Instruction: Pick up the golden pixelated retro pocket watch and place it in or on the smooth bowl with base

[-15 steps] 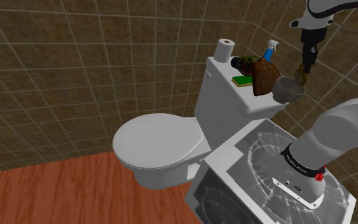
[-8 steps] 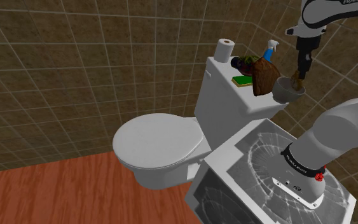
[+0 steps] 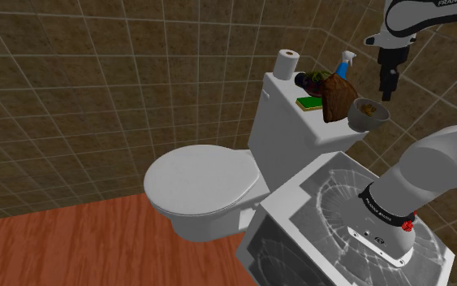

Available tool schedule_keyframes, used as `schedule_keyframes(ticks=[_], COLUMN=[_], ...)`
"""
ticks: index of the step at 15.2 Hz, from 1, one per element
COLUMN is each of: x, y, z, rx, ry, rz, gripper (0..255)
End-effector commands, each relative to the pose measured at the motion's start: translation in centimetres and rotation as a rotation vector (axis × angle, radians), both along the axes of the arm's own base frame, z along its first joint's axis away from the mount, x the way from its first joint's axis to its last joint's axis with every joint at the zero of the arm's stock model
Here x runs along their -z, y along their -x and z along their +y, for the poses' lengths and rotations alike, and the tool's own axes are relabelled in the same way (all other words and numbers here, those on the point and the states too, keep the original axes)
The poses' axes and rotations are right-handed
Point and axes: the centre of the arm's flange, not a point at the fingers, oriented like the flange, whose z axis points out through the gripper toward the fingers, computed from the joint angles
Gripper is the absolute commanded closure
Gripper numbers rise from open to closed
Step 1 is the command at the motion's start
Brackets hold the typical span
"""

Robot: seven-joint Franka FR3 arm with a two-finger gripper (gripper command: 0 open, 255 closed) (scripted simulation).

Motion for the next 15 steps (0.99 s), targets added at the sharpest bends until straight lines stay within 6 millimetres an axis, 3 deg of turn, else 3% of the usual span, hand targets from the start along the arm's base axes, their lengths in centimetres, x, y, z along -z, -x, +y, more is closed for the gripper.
schedule_keyframes(ticks=[1,4,8,15], x=[0.0,0.0,-4.6,-4.6], y=[0.0,0.0,-1.8,-1.8], z=[0.0,0.0,0.7,0.7], rx=[0.000,0.000,0.000,0.000], ry=[0.000,0.000,0.000,0.000], rz=[0.000,0.000,0.000,0.000], gripper=[0,0,0,0])
